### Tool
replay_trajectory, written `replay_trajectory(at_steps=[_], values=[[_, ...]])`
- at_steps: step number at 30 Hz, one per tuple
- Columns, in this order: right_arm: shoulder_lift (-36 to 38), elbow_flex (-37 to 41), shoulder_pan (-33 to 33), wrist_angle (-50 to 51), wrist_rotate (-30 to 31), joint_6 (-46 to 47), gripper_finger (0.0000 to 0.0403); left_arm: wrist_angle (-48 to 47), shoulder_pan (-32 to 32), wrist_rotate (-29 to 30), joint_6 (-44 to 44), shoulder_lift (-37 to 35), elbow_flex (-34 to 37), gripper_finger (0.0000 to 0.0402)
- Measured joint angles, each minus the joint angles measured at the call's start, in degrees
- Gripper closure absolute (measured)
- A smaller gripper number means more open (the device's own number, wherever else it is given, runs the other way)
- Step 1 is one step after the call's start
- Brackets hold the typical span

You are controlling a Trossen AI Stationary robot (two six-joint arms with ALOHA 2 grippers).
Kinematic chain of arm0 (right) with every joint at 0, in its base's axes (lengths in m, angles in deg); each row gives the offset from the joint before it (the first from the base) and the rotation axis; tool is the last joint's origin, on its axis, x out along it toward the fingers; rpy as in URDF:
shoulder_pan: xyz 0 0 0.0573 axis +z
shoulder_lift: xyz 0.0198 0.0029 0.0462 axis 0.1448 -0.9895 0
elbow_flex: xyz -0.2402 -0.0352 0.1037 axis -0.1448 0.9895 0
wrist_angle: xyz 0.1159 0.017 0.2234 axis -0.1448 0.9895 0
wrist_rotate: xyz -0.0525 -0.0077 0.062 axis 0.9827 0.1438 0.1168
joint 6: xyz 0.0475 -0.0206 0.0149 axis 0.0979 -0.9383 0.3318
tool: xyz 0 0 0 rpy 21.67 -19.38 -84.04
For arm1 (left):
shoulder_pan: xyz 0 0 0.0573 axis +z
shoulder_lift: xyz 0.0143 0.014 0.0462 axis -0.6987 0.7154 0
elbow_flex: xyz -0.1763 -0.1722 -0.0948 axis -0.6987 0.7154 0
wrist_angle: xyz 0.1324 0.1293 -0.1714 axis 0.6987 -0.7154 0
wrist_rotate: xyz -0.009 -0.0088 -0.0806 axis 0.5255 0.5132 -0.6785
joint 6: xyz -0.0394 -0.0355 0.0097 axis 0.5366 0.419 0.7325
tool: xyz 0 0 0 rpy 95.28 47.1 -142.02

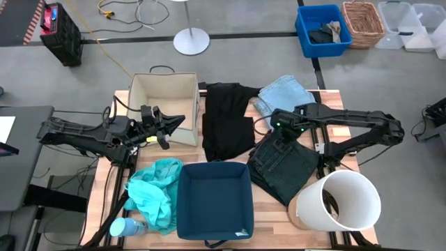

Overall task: Sort clothes
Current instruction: Put the black denim jeans into the blue laundry bin

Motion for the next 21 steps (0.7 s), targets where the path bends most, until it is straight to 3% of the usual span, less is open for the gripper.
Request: replay_trajectory(at_steps=[11,21], values=[[10.71,14.27,-0.11,-1.23,3.0,1.27,0.0127,-0.44,0.0,-2.05,0.31,0.0,0.0,0.0401],[12.47,22.8,0.02,-9.31,0.24,2.95,0.0127,-1.37,0.0,-1.97,0.42,0.0,0.02,0.0401]])
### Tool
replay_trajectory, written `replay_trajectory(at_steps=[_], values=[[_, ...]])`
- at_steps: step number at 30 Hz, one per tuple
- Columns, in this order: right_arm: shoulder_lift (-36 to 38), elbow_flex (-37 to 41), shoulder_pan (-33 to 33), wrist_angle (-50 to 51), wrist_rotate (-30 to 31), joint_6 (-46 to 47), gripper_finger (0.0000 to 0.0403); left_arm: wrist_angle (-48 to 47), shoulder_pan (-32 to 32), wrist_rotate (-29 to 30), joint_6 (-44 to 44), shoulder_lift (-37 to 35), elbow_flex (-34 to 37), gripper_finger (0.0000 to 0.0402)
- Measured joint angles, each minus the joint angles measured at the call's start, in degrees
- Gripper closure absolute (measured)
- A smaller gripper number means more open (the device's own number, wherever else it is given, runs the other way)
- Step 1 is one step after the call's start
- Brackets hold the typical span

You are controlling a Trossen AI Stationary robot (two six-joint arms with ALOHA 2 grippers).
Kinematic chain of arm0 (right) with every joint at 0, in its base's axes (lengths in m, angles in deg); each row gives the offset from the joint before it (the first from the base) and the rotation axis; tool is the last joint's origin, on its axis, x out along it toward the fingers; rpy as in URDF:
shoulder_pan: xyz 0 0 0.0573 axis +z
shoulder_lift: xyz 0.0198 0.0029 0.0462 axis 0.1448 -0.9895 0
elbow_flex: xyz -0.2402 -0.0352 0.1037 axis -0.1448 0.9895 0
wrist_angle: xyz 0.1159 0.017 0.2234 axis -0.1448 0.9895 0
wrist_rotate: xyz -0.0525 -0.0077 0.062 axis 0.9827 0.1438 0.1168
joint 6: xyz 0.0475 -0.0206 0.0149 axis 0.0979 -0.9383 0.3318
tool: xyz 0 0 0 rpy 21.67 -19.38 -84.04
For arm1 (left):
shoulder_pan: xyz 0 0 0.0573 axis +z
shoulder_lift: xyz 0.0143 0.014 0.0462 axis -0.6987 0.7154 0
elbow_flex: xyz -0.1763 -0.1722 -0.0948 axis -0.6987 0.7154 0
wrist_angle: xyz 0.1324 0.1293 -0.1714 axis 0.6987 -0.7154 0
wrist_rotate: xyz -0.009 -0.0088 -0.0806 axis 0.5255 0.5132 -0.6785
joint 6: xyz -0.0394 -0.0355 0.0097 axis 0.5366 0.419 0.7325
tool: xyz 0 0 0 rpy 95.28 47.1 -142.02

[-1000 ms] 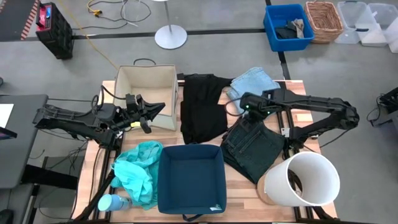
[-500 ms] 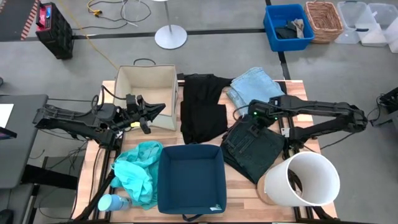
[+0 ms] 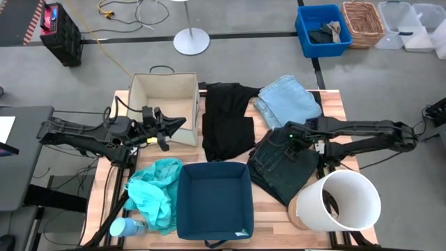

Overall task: Sort clothes
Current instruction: Put the black denim jeans into the blue laundry bin

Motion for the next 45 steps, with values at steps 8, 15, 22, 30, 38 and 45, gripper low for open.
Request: replay_trajectory(at_steps=[8,15,22,30,38,45], values=[[-0.11,7.01,-0.98,-4.63,-1.42,2.91,0.0127,-0.42,0.0,0.04,0.88,-0.01,0.02,0.0401],[-0.11,8.76,-2.01,-5.95,1.87,8.43,0.0127,-0.44,0.0,0.07,1.05,-0.02,0.02,0.0401],[-2.49,11.99,-2.73,-10.3,2.89,14.28,0.0127,-0.6,0.0,0.09,1.05,-0.02,0.0,0.0401],[-5.51,12.41,-2.66,-15.68,3.06,13.03,0.0127,-0.73,0.0,0.11,1.05,-0.02,0.0,0.0401],[-5.53,12.52,-2.65,-17.03,2.47,10.26,0.0168,-0.88,0.0,0.11,1.05,-0.02,0.02,0.0401],[-5.55,12.52,-2.71,-17.47,2.39,10.18,0.0294,-0.9,0.0,0.11,1.03,-0.02,0.0,0.0401]])
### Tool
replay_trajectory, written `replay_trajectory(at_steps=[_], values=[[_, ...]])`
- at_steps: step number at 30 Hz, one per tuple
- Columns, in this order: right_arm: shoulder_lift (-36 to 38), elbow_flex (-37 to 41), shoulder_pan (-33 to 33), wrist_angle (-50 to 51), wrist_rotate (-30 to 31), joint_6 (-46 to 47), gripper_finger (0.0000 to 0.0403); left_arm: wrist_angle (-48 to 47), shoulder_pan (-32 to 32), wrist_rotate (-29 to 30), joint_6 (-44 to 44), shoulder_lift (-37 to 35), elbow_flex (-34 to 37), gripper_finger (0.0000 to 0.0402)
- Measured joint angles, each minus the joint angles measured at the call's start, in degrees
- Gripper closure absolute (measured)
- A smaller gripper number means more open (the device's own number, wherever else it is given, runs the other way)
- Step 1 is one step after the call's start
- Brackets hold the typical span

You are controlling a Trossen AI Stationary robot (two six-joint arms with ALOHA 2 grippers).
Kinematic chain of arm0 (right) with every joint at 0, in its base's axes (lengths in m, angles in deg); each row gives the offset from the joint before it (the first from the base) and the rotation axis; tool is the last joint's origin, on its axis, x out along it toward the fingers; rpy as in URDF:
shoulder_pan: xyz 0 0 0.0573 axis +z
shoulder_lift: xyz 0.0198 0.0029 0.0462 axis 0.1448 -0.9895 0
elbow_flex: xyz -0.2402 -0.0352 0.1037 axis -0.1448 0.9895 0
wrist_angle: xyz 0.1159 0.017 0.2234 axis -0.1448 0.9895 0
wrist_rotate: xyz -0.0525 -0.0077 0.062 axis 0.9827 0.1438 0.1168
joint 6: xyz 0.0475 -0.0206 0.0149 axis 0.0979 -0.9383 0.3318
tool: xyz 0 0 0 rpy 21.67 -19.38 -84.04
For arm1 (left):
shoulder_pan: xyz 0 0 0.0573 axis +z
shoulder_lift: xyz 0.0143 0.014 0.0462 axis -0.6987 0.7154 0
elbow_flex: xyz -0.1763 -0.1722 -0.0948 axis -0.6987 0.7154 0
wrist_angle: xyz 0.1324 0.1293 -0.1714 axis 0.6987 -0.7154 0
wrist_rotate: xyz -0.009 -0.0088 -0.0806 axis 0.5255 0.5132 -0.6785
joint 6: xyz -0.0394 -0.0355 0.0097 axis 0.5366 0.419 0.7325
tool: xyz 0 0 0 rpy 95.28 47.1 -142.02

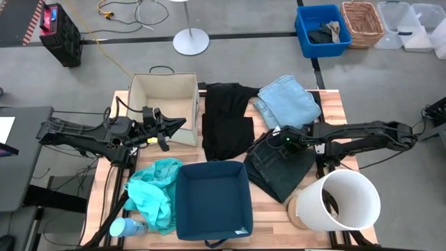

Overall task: Sort clothes
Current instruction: Put the black denim jeans into the blue laundry bin

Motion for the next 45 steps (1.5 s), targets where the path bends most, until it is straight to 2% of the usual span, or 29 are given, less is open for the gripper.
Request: replay_trajectory(at_steps=[4,6,12,21,30,45], values=[[0.02,0.0,0.0,-0.43,-0.43,0.9,0.0373,0.0,0.0,0.0,0.0,-0.01,0.0,0.0401],[0.02,0.0,0.0,-0.49,-0.45,1.64,0.0391,0.0,0.0,0.0,0.0,-0.01,0.0,0.0401],[0.76,-1.98,0.3,1.43,-0.29,1.9,0.04,-0.02,0.0,0.02,0.0,-0.01,0.0,0.0401],[5.26,-8.74,2.73,5.87,5.42,1.89,0.0402,-0.04,0.0,0.02,-0.09,0.02,0.0,0.0401],[7.28,-14.21,4.93,6.12,9.21,1.71,0.0403,-0.15,0.0,0.02,-0.09,0.02,0.0,0.0401],[7.34,-28.0,5.88,5.58,13.71,-5.7,0.0403,-0.17,0.0,0.02,-0.07,0.02,0.0,0.0401]])
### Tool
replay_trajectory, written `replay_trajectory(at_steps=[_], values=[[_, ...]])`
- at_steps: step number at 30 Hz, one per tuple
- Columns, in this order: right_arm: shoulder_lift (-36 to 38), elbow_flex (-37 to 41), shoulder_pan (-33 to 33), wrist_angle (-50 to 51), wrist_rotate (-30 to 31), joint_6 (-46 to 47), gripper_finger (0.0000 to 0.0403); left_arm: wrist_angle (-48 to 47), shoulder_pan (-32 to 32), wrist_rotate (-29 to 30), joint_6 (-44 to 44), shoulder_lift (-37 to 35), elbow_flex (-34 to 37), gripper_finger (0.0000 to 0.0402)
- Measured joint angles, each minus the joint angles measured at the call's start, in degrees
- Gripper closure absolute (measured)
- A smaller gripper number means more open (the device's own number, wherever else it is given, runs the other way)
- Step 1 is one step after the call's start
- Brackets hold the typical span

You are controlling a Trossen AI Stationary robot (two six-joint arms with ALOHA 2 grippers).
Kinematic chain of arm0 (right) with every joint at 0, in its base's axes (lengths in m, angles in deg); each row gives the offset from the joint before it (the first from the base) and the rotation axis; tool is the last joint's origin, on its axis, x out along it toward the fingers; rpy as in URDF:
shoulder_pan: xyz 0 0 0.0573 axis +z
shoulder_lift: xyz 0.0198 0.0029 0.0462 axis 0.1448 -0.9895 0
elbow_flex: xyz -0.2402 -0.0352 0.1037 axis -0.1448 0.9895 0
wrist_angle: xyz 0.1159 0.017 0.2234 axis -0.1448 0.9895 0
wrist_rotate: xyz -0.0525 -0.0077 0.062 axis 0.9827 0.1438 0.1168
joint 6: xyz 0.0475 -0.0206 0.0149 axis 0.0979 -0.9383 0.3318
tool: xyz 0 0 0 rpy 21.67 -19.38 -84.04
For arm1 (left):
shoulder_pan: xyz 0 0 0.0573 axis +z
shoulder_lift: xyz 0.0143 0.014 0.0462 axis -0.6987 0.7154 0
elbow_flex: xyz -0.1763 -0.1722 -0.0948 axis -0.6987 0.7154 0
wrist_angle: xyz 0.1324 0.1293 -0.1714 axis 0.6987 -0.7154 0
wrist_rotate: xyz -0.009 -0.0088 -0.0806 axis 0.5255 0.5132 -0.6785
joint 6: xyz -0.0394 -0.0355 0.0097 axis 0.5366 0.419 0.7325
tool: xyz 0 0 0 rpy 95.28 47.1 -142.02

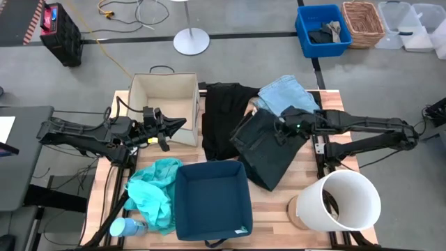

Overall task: Sort clothes
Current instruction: Put the black denim jeans into the blue laundry bin

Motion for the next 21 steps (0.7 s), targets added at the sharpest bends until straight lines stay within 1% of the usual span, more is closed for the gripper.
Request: replay_trajectory(at_steps=[6,14,17,21], values=[[0.02,-5.79,-0.31,-1.95,2.33,-3.5,0.0403,0.0,0.0,0.0,0.02,0.0,0.0,0.0401],[0.02,-10.59,-1.05,-7.1,2.53,-6.16,0.0403,0.0,0.0,0.0,0.02,0.0,0.0,0.0401],[0.04,-11.7,-1.03,-10.57,2.57,-6.97,0.0403,0.01,0.0,0.0,0.02,-0.01,0.0,0.0401],[-0.07,-13.77,-1.03,-11.44,2.58,-8.06,0.0403,0.02,0.0,0.0,0.02,0.0,0.0,0.0401]])
